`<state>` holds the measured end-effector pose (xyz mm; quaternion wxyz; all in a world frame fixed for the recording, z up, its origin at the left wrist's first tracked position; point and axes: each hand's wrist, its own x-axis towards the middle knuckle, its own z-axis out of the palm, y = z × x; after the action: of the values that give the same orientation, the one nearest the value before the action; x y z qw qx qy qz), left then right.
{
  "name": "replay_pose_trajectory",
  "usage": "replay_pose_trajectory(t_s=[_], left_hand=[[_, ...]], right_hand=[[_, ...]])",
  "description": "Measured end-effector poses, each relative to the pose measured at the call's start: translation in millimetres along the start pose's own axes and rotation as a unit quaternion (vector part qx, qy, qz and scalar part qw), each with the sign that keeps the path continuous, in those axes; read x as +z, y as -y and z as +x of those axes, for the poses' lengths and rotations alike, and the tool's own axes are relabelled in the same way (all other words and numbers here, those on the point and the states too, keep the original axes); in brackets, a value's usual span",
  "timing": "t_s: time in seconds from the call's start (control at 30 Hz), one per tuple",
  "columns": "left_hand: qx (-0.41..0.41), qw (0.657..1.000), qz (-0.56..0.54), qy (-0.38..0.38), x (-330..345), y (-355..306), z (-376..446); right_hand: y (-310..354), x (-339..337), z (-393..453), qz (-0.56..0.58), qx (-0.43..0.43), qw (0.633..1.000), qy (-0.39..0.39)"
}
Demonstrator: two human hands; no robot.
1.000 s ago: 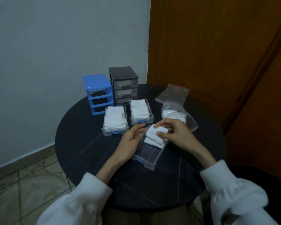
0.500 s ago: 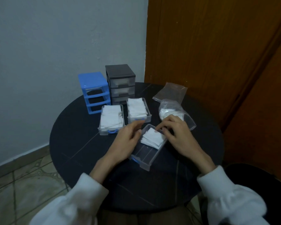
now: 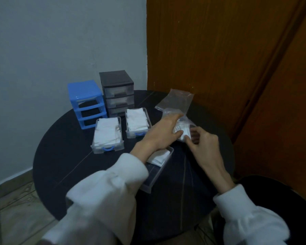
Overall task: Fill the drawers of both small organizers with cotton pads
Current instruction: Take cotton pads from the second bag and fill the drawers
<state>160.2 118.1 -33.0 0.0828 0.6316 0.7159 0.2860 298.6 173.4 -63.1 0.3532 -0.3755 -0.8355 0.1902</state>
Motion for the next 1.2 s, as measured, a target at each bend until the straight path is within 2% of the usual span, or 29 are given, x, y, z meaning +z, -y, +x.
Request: replay_pose_trajectory(t_s=[0.07,0.27,0.5,0.9,1.2], left_hand=[[-0.003,1.0,0.0,0.007,5.3,0.6,4.8],[-0.005,0.998,-0.027,-0.051,13.7,4.3,9.7],[-0.013,0.998,-0.036,-0.059,17.0,4.9,9.1],[-0.017,0.998,-0.024,-0.052,14.7,1.3,7.9],[-0.025,0.999,-0.026,-0.041,13.8,0.8,7.1]], right_hand=[[-0.3,1.4,2.2,0.001,-0.004,1.0,-0.001],[-4.4,5.7,10.2,0.016,0.013,1.0,0.006],[-12.1,5.9,10.2,0.028,0.008,1.0,-0.009],[-11.6,-9.7,6.9,0.06,-0.056,0.992,-0.096],[-5.6,-26.3,7.5,0.089,-0.071,0.981,-0.157]])
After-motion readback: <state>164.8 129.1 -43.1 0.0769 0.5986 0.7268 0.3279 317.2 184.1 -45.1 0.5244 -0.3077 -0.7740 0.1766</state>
